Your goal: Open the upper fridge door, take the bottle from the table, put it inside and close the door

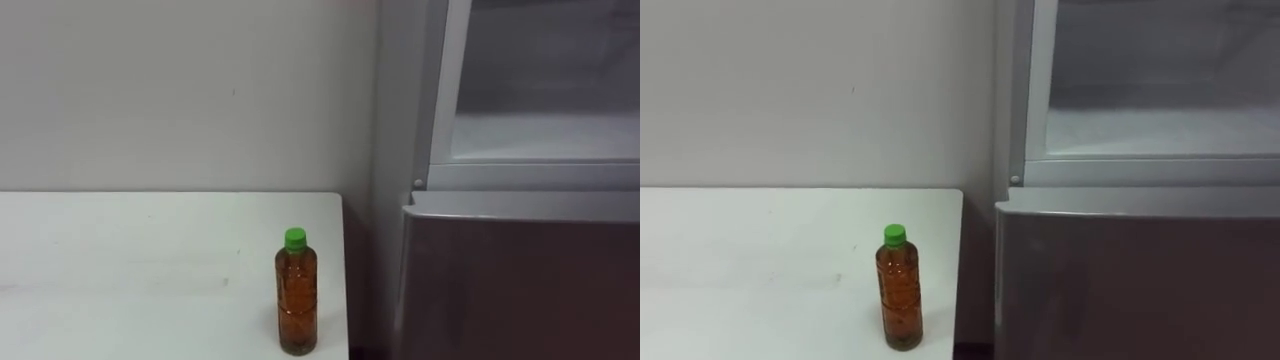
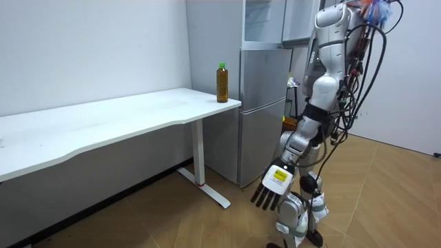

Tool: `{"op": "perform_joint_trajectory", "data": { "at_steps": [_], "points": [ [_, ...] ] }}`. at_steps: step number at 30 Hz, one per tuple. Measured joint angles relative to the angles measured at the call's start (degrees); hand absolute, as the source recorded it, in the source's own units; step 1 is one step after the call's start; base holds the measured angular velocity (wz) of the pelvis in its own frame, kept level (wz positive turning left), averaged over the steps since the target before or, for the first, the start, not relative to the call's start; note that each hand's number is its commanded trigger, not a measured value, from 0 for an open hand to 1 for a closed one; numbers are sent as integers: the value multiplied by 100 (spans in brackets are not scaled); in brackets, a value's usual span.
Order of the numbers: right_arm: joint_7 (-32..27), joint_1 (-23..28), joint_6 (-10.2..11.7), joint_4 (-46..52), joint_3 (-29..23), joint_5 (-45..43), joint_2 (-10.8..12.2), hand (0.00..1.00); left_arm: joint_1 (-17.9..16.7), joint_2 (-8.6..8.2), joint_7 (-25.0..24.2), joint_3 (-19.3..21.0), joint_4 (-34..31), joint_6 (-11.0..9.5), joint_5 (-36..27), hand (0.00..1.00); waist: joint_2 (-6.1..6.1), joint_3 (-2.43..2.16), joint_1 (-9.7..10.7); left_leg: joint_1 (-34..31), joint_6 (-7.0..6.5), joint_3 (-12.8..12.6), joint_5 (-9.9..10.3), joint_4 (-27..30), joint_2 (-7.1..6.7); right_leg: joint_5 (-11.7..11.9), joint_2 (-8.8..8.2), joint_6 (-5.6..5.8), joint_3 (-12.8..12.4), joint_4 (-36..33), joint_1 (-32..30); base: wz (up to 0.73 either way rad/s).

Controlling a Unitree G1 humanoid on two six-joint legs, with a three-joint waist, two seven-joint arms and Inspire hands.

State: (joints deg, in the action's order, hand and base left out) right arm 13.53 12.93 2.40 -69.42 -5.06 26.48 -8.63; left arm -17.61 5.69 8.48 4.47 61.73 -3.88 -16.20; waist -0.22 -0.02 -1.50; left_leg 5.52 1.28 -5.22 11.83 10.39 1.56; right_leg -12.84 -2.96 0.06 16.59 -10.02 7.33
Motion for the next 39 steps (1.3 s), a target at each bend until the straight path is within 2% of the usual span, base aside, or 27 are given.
{"op": "perform_joint_trajectory", "data": {
  "at_steps": [5, 9, 16, 18, 20, 26, 29, 35, 39],
  "points": [
    [38, -49, 0, 35, 50, -28, 9, 0, 134, 135, -374, -127, 97, 114, 72, 0, -13, -4, 140, 11, -1, -95, -1, 0, -4, 7, 10, 10, -82, 25, -27, -11],
    [37, -59, 0, 86, 164, -27, -14, 0, 311, 266, -618, -300, 256, 200, 46, 0, -19, -2, 147, -6, -1, -169, -1, 2, -15, 15, -5, 24, -109, 29, -72, -8],
    [87, -151, -66, 584, 396, -355, 5, 0, 384, 295, -793, -338, 269, 207, 37, 0, -34, -12, 114, -81, -3, -291, -2, 2, -12, 51, -1, 38, -263, 13, -215, -11],
    [103, -254, -115, 931, 576, -691, 0, 0, 416, 294, -840, -334, 272, 206, 25, 0, -30, -2, 76, -73, -3, -366, -2, 13, -9, 52, -4, 39, -335, -24, -246, -14],
    [103, -303, -72, 1278, 670, -862, 15, 0, 429, 305, -921, -350, 272, 204, 22, 0, -13, 21, 96, -72, -3, -371, -2, 33, -10, 52, -3, 40, -377, -42, -245, -3],
    [94, -202, -35, 2996, 848, -1174, 20, 0, 435, 302, -1060, -352, 245, 178, 63, 0, 15, 45, 104, -86, -4, -359, -2, 48, -8, 50, -4, 42, -363, -64, -247, 3],
    [103, -285, 31, 3350, 863, -1259, 34, 0, 434, 304, -1076, -351, 245, 139, 68, 0, 21, 50, 99, -86, -5, -339, -2, 48, -8, 50, -7, 42, -319, -72, -239, 5],
    [252, -273, -49, 4269, 1145, -1304, -2, 0, 430, 307, -1121, -354, 225, 135, 61, 0, -2, 32, 59, -102, -5, -333, -2, 34, -5, 51, -12, 41, -237, -81, -242, 2],
    [292, -271, -50, 4962, 1182, -1289, -30, 0, 428, 340, -1142, -338, 203, 125, 48, 0, -52, 6, -46, -105, -6, -333, -2, 36, -7, 55, -13, 39, -220, -76, -221, 1]
  ]
}}
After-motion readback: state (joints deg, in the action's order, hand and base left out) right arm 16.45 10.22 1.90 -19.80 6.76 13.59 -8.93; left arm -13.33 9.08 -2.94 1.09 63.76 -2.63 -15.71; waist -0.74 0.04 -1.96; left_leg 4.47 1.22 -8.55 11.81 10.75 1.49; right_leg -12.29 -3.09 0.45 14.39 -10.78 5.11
